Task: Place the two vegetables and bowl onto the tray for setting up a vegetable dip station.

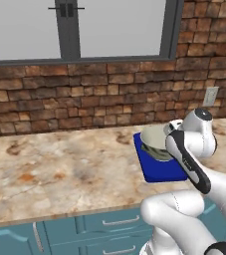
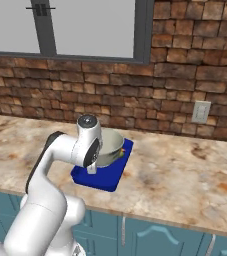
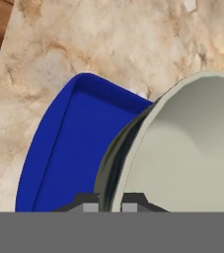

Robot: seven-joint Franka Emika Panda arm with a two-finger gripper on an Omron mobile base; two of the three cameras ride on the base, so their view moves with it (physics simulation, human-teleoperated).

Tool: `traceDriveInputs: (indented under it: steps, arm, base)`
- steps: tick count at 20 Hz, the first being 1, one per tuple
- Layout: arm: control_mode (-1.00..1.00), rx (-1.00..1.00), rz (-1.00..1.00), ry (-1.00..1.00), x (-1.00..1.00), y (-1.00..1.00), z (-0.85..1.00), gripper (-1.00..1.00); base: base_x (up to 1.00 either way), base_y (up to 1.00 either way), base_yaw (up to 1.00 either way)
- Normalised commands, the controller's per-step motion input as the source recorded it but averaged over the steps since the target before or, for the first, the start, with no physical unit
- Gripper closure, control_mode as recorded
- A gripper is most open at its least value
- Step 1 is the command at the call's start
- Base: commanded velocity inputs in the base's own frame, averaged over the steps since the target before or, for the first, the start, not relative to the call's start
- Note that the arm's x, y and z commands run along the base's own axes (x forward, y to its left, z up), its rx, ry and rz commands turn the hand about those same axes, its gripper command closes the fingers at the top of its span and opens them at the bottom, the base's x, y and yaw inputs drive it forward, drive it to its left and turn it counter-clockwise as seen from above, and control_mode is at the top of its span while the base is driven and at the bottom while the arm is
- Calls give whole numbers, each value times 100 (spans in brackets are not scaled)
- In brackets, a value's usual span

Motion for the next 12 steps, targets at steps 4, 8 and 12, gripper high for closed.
traceDriveInputs:
  steps: [4, 8, 12]
  arm:
    - [-100, 0, 7, 0, 3, -10, -30, 100]
    - [-100, 1, 0, 0, 1, -6, -27, 100]
    - [-100, 0, 1, 0, 0, -1, -21, 100]
  base:
    - [0, 0, 0]
    - [0, 0, 0]
    - [0, 0, 0]
